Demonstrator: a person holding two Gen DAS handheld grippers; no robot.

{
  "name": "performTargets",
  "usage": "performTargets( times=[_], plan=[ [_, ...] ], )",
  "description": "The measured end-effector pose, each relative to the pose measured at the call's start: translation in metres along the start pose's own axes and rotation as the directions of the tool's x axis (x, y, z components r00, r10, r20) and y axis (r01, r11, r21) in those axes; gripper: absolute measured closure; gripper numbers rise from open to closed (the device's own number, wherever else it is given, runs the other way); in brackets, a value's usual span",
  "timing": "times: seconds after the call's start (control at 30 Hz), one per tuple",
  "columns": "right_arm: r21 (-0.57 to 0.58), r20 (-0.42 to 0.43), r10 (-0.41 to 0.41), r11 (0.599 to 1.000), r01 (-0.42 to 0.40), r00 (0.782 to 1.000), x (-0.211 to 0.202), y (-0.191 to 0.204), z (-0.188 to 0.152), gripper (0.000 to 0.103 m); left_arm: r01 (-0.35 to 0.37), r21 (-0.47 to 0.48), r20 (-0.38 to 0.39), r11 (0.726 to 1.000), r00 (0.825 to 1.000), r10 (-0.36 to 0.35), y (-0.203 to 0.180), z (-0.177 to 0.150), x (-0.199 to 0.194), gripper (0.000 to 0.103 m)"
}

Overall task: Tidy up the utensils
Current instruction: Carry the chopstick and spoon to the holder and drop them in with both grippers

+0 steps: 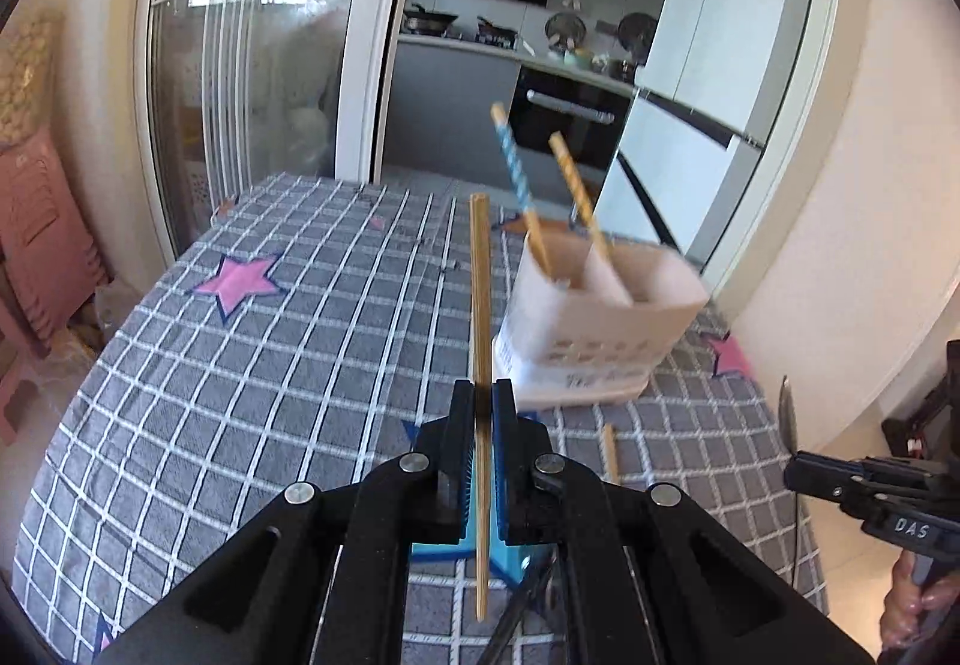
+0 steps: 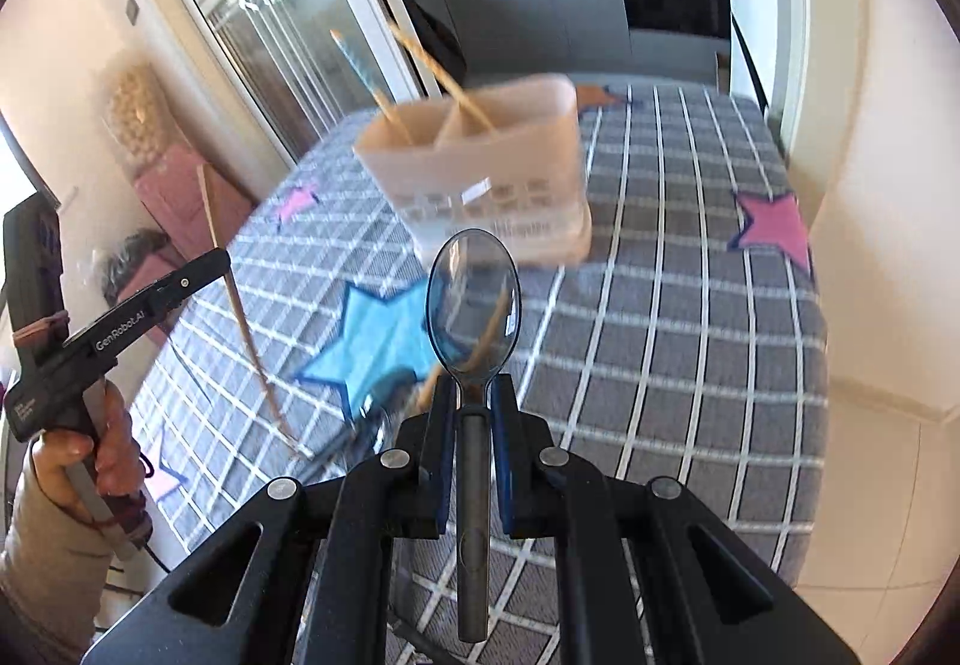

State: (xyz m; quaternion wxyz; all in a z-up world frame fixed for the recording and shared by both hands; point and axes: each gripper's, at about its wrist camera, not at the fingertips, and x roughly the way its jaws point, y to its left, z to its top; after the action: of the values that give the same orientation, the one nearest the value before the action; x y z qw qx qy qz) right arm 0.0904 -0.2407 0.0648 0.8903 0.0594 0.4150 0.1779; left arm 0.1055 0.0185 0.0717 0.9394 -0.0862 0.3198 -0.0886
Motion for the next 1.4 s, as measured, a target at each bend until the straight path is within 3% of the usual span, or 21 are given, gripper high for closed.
performTargets(
  times=[0.5,0.77,1.07,1.4],
  plan=[
    [-0.045,0.127,0.040,0.998,-0.034,0.991,-0.015,0.012,0.094,0.090,0.084,0.041,0.187,0.996,0.978,-0.090,-0.046,0.118,-0.036,0.067],
    [-0.051,0.195,0.036,0.998,-0.027,0.980,0.009,0.010,0.154,0.090,0.083,0.059,0.214,0.995,0.972,-0.094,-0.064,0.164,-0.001,0.067],
    [-0.122,0.311,0.017,0.992,0.022,0.950,0.057,0.012,0.187,0.090,0.062,0.050,0.193,0.997,0.979,-0.070,-0.069,0.163,0.066,0.067],
    [-0.224,0.409,-0.047,0.963,0.151,0.911,0.101,0.014,0.163,0.091,0.025,0.015,0.193,1.000,0.981,-0.028,-0.055,0.123,0.101,0.067]
  ],
)
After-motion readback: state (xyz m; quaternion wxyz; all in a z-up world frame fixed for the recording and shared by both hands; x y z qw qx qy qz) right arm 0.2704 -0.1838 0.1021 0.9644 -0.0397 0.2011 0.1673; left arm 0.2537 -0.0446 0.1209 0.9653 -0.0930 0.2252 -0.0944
